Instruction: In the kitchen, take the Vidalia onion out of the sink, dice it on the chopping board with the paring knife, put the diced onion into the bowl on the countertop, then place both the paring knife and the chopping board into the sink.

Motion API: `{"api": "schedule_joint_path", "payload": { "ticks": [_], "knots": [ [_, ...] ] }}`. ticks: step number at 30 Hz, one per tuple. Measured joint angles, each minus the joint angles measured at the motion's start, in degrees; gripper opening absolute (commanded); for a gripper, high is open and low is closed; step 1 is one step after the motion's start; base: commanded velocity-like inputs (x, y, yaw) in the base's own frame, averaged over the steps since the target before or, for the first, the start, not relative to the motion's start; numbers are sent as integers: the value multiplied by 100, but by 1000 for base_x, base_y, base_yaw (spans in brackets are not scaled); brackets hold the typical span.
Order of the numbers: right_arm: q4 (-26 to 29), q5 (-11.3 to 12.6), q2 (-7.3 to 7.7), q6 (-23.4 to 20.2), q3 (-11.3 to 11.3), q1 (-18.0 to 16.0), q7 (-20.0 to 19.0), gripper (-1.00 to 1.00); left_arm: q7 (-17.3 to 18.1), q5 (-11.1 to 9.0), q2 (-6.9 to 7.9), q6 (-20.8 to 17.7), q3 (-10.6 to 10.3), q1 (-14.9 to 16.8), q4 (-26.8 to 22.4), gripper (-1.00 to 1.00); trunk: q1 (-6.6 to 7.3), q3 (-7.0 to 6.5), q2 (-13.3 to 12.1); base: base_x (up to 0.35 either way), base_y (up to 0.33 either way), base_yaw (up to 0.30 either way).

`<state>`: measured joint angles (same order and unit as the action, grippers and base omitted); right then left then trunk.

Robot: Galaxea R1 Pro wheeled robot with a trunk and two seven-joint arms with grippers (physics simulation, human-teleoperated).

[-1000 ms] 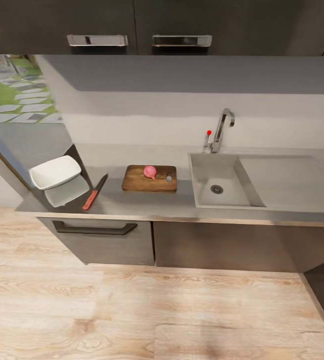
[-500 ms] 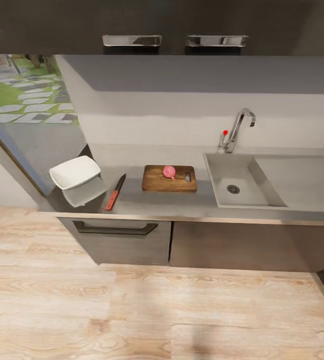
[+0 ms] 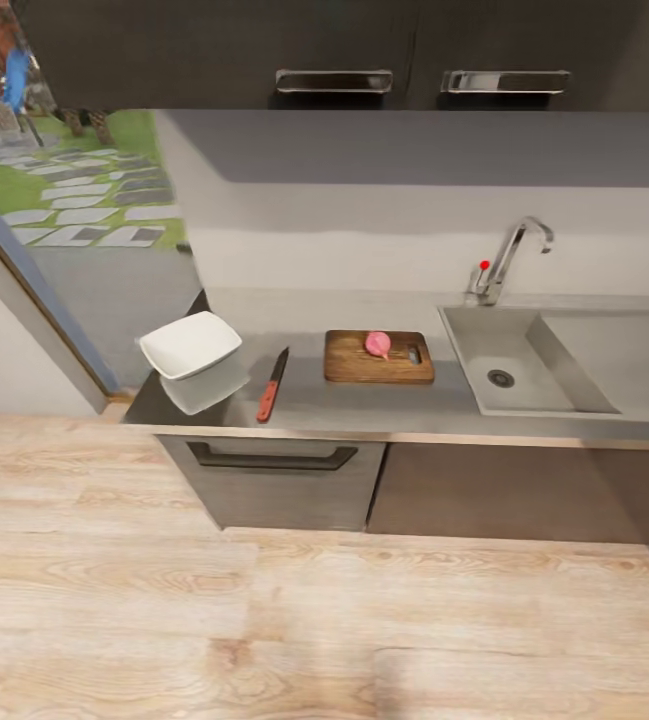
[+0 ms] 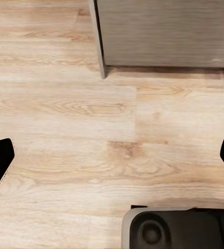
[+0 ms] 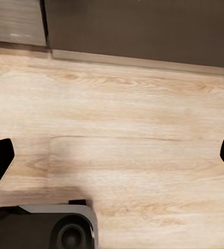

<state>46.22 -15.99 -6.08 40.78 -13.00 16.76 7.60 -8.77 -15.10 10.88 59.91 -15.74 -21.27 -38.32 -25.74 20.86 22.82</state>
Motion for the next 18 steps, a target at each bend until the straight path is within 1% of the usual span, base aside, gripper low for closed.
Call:
{"api": "schedule_joint_path", "payload": {
  "ticks": [18],
  "knots": [
    [0, 0, -1, 26, 0, 0, 8, 100, -6, 0, 8, 0, 4, 16, 66, 100, 0, -1, 0, 0, 300, 0]
  ]
}}
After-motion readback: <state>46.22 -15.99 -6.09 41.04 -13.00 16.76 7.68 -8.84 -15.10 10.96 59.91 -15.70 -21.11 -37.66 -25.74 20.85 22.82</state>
